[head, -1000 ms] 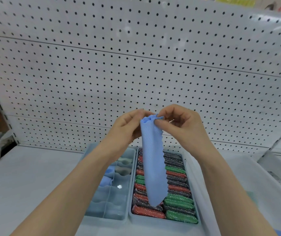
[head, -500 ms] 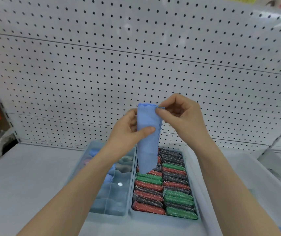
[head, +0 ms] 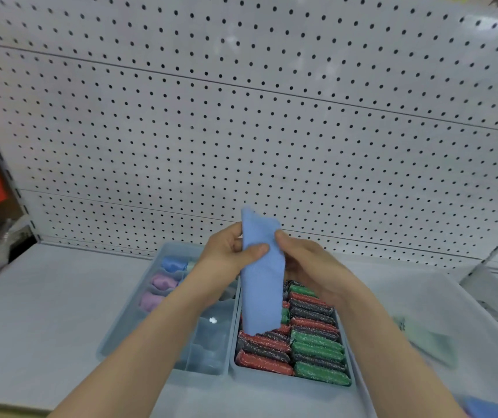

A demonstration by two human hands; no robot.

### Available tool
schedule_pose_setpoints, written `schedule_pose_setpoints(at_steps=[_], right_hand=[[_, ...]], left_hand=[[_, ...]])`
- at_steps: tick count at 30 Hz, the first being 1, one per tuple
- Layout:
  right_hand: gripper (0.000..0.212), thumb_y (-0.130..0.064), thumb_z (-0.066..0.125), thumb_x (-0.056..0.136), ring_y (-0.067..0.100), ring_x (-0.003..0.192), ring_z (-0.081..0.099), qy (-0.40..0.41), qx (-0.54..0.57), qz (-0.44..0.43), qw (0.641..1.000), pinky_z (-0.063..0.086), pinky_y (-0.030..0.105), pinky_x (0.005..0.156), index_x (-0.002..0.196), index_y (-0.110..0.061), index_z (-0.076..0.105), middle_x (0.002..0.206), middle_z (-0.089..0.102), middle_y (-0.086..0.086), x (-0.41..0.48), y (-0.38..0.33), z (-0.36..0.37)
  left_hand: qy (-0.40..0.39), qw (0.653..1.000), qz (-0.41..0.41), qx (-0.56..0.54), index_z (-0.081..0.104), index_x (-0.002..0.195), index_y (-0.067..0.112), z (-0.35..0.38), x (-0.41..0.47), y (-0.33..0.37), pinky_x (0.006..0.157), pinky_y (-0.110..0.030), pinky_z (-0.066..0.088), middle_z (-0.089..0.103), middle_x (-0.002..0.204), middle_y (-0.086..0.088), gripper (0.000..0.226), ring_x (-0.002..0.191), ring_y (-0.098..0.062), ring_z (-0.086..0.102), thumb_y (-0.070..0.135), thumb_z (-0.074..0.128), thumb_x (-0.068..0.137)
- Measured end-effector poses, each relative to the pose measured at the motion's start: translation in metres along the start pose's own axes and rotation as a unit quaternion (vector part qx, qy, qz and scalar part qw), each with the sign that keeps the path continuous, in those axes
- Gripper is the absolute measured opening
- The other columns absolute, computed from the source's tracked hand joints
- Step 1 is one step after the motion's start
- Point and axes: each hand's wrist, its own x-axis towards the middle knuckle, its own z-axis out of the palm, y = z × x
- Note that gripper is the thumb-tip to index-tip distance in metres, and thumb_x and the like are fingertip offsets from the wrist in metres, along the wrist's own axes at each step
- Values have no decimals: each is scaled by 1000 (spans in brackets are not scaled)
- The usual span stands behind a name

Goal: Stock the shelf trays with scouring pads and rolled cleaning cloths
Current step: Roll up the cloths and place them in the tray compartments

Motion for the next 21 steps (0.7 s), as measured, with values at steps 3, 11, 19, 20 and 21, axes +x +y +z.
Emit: schedule_pose_setpoints(at_steps=[3, 11, 19, 20, 21], right_hand=[[33, -25, 68, 84, 28, 93, 66, 53, 32, -38, 997, 56, 31, 80, 110, -3, 70, 103, 72, 15, 4, 15, 4], [24, 4, 61, 89, 19, 77, 61, 104, 81, -203, 970, 51, 31, 71, 101, -10, 76, 90, 70, 10, 1, 6, 2], [26, 5, 58, 90, 16, 106, 59, 54, -42, -311, 948, 46, 23, 84, 97, -12, 77, 111, 62, 7, -11, -15, 3], [26, 8, 57, 90, 15, 104, 61, 52, -38, -306, 950, 48, 23, 82, 98, -7, 76, 110, 64, 6, -11, -15, 3], [28, 12, 55, 89, 15, 100, 64, 53, -35, -300, 952, 50, 23, 78, 96, -5, 76, 106, 67, 4, -10, -15, 3]], left_hand=[[18, 997, -11, 73, 65, 114, 20, -4, 3, -4, 81, -36, 58, 73, 105, 0, 28, 99, -22, 70, 12, 70, 87], [8, 997, 67, 49, 73, 89, 14, -8, 4, 9, 78, -37, 58, 68, 103, -9, 23, 83, -20, 69, -7, 64, 86], [0, 992, 130, 7, 65, 51, 24, -12, 7, 20, 59, -21, 43, 59, 78, 12, 58, 73, -12, 53, -22, 50, 82], [1, 992, 129, 4, 64, 51, 24, -12, 7, 20, 60, -22, 44, 59, 78, 13, 58, 73, -11, 54, -22, 50, 83], [0, 992, 128, 3, 64, 51, 25, -13, 7, 21, 61, -24, 45, 59, 78, 14, 58, 73, -11, 55, -22, 50, 83]])
